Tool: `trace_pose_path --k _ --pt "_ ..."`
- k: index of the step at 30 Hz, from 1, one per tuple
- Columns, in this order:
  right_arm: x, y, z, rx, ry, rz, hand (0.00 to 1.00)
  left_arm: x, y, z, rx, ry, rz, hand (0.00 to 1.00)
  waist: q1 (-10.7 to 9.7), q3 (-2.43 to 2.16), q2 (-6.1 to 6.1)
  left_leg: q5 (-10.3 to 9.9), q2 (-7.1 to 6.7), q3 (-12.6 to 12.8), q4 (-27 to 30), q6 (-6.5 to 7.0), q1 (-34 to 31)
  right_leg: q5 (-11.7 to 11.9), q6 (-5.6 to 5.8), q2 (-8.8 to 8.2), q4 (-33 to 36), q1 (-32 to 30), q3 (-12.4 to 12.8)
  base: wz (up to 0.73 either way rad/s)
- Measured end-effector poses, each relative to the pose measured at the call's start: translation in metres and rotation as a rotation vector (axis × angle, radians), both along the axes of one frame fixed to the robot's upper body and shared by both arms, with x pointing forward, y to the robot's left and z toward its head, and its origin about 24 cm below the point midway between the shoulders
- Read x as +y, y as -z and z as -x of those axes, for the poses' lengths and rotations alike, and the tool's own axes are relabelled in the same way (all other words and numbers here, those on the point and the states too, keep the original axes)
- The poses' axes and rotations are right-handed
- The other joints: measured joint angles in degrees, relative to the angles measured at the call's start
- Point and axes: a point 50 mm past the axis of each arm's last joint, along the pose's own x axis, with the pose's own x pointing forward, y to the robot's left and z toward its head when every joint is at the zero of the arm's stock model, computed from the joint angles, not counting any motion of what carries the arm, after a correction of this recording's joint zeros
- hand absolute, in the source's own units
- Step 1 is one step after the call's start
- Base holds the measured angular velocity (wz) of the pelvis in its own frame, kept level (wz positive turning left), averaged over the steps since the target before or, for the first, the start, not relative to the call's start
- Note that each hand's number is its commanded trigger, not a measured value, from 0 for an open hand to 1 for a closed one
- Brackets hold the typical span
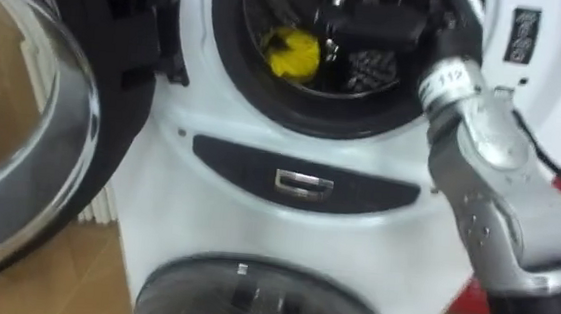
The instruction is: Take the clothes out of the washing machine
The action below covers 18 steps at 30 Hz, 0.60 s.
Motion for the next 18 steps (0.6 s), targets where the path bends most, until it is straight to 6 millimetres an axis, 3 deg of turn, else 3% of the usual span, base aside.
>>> trace_pose_path --k 6,9,18 --pt "0.009 -0.004 0.01 -0.047 -0.038 0.053 0.0 0.0 0.0 -0.014 -0.051 0.017 -0.001 0.0 -0.8 0.08 -0.33 -0.45 0.62 0.65 -0.96 -0.63 0.48 -0.57 -0.54 0.82 0.01 -0.32 0.81 -0.11" --pt "0.014 -0.005 0.013 -0.07 -0.046 0.099 0.0 0.0 0.0 -0.017 -0.068 0.023 0.002 0.0 -0.22 0.01 -0.47 -0.63 1.17 1.92 -1.82 -0.94 1.13 -0.69 -0.9 1.5 0.0 -0.56 1.72 -0.21" --pt "0.016 -0.002 0.02 -0.086 -0.062 0.13 0.0 0.001 0.0 -0.023 -0.07 0.019 0.002 0.0 0.46 -0.25 -1.5 -1.44 2.33 2.51 -1.87 -2.12 1.69 -1.29 -2.01 2.66 -0.19 -0.24 1.83 -0.05"
